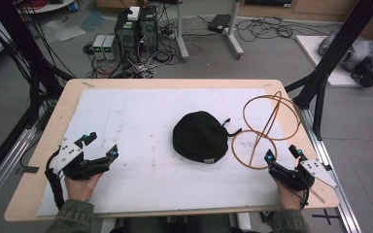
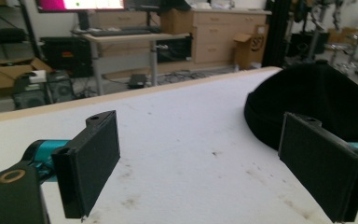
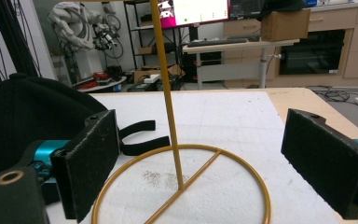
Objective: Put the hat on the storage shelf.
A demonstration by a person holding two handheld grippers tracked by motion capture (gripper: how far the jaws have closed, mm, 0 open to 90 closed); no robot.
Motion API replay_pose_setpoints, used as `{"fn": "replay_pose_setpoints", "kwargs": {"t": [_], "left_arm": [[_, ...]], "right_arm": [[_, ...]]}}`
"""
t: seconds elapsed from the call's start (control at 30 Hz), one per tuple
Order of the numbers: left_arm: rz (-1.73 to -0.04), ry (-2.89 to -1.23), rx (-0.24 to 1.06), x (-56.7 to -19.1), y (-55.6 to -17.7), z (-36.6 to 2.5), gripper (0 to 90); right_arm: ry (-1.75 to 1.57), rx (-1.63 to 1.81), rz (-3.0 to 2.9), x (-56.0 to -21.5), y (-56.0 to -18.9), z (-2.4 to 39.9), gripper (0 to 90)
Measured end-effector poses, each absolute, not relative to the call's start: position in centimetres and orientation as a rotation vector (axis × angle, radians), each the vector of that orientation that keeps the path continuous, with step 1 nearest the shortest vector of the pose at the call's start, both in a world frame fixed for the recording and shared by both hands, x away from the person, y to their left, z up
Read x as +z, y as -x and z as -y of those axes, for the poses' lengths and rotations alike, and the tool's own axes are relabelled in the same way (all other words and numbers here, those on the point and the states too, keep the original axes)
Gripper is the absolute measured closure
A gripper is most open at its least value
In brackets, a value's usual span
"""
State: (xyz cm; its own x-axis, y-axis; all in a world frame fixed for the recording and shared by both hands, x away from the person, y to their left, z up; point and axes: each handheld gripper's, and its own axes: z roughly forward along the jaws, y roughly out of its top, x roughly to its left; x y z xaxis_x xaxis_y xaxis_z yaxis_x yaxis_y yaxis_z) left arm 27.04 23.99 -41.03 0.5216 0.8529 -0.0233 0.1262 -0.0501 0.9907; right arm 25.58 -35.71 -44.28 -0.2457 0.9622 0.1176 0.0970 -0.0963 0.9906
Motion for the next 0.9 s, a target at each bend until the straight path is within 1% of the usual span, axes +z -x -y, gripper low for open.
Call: {"fn": "replay_pose_setpoints", "kwargs": {"t": [0.1, 0.27, 0.63, 0.77, 0.9], "left_arm": [[-0.865, -1.552, 0.668, -40.9, -27.7, -23.3, 13.0], [-0.818, -1.566, 0.621, -40.2, -28.7, -21.6, 13.0], [-0.767, -1.613, 0.605, -38.4, -30.6, -19.0, 13.3], [-0.783, -1.635, 0.561, -38.0, -31.1, -17.8, 15.0], [-0.766, -1.646, 0.543, -37.7, -31.5, -16.6, 16.9]], "right_arm": [[-1.223, 1.442, -1.406, -44.3, -25.5, 35.7, 10.5], [-1.221, 1.443, -1.404, -44.2, -25.5, 35.8, 10.5], [-1.218, 1.451, -1.404, -44.2, -25.5, 35.7, 10.5], [-1.22, 1.454, -1.404, -44.2, -25.5, 35.7, 10.5], [-1.22, 1.458, -1.401, -44.2, -25.6, 35.7, 10.5]]}}
